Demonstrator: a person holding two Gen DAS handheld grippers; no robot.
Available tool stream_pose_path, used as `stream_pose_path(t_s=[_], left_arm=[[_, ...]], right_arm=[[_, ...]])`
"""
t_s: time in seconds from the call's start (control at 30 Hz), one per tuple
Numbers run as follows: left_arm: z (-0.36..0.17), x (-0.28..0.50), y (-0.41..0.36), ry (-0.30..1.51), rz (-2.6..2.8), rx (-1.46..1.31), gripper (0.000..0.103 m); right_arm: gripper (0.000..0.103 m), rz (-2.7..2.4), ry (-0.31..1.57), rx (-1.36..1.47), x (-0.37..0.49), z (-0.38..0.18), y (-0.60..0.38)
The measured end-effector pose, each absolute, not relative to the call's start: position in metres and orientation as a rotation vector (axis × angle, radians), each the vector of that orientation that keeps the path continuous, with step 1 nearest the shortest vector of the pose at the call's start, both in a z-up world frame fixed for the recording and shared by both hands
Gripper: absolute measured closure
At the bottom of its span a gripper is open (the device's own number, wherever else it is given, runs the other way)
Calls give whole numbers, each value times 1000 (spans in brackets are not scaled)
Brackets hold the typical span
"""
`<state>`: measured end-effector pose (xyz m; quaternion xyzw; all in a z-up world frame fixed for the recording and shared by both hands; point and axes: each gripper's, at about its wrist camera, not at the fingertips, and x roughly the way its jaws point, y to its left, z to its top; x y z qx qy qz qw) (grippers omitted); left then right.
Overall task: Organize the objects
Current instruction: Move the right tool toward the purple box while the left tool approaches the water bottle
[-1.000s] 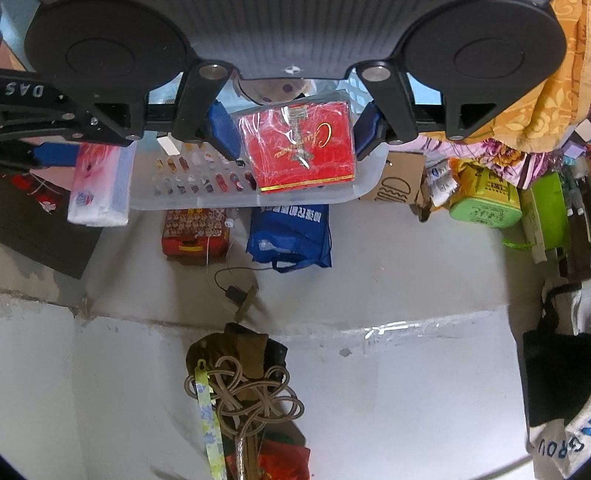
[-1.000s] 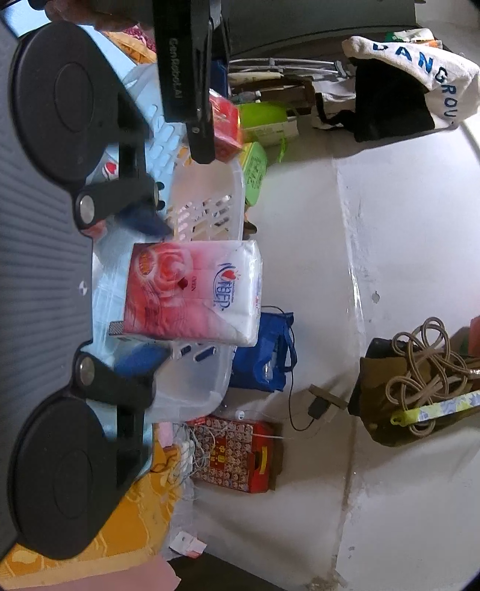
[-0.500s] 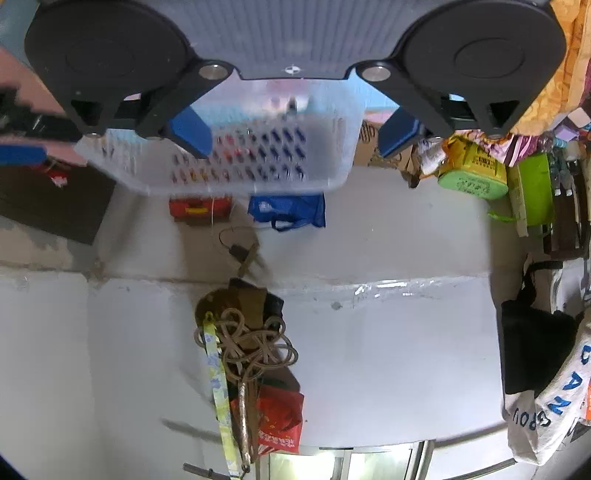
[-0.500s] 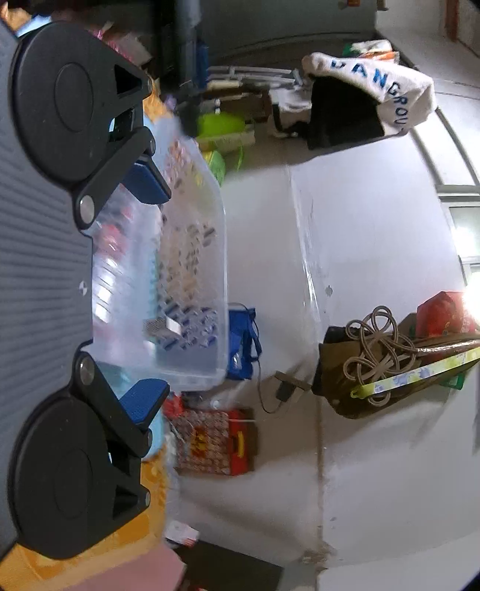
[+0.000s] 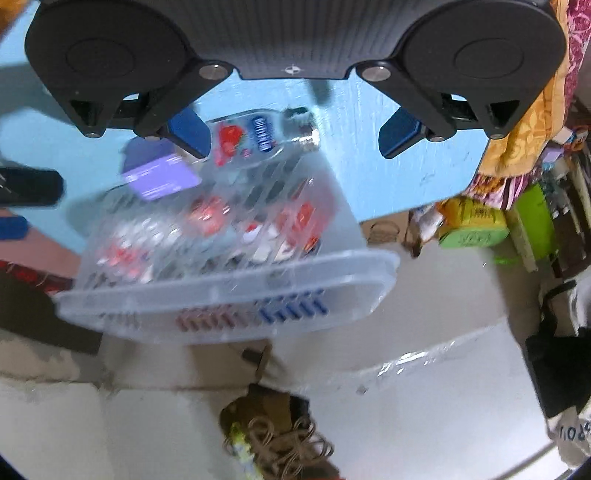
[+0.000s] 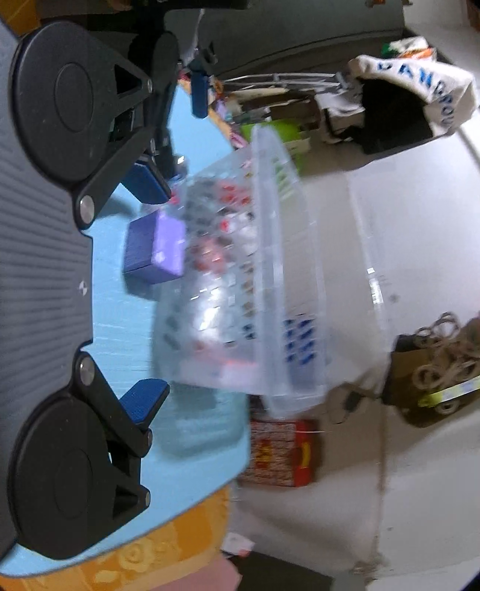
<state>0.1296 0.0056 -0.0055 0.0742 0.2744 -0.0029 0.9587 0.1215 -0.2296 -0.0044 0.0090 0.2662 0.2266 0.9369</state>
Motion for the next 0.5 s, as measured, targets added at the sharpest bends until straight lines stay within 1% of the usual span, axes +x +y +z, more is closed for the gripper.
stream_pose_path(t_s=[0.13, 0.3, 0.5], left_arm=[[-16, 137, 13, 577, -25, 103, 4], [-31, 150, 8, 626, -56, 95, 4], [-35, 153, 4, 617, -84, 84, 3]], right_arm=[[0, 461, 598, 21, 122, -17, -229], [0, 460, 611, -18, 114, -25, -223], [0, 458, 629, -22, 119, -34, -214]])
